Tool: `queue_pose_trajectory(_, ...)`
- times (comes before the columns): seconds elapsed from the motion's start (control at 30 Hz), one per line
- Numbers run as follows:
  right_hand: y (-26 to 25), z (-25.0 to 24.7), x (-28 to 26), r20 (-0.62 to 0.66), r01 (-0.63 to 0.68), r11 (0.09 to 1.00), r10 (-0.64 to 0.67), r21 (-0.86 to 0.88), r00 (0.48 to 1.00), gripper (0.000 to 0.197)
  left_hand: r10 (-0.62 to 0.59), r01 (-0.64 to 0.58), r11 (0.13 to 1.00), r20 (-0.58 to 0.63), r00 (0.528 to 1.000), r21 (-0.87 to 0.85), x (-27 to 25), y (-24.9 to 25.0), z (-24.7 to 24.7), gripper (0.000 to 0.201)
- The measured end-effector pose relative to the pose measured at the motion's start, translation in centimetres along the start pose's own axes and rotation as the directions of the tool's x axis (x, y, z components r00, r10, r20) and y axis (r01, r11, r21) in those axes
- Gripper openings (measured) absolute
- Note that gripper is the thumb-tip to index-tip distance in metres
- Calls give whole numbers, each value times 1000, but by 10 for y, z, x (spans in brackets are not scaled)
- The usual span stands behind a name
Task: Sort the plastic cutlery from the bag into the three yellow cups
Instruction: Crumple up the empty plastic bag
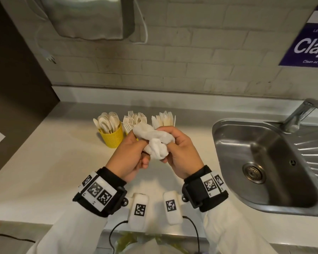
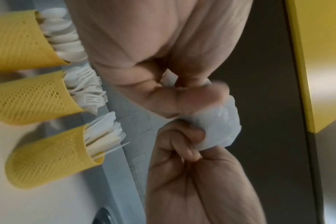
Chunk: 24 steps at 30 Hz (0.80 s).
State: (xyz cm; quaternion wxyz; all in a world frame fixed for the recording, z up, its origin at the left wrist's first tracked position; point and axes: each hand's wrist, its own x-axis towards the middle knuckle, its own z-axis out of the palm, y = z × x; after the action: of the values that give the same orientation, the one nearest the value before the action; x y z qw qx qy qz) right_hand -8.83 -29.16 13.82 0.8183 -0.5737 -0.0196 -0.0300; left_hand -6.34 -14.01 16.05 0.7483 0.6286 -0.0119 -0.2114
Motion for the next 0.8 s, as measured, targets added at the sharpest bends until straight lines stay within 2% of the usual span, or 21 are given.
queue_pose_trajectory(0.1,2,7,1,-77,22,997,-16,75,997,22,-78,124,941,157,985,-315,-8,7,4,43)
queue_pose_trajectory(0.17,4,5,2,-107,47,998,-42,47,993,20,-107,175,906,192,976,-384,-8,8,3,53)
queue_pose_trajectory(0.27,8,5,2,-99,54,998,-56,-27,994,24,-13,33,965,78,997,-261,-4,4,1,31)
queue_pose_trajectory(0.33,5,3,0,-69,-9,996,15,92,997,18,69,-60,978,36,997,-198,-2,2,-3,32)
queue_pose_trajectory(0.43,1,0,-4,16,-160,931,164,329,986,34,128,-123,987,44,991,-107,-1,6,-13,34)
queue_pose_trajectory(0.53,3,2,-7,25,-140,966,138,219,990,31,143,-139,989,87,986,-53,1,7,-18,33)
queue_pose_trajectory(0.67,14,5,-5,-108,-21,984,40,177,993,38,162,-166,984,64,985,69,7,6,-23,36)
queue_pose_trajectory(0.8,26,3,0,-285,44,999,-39,11,958,33,106,-114,969,46,993,221,13,7,-48,41)
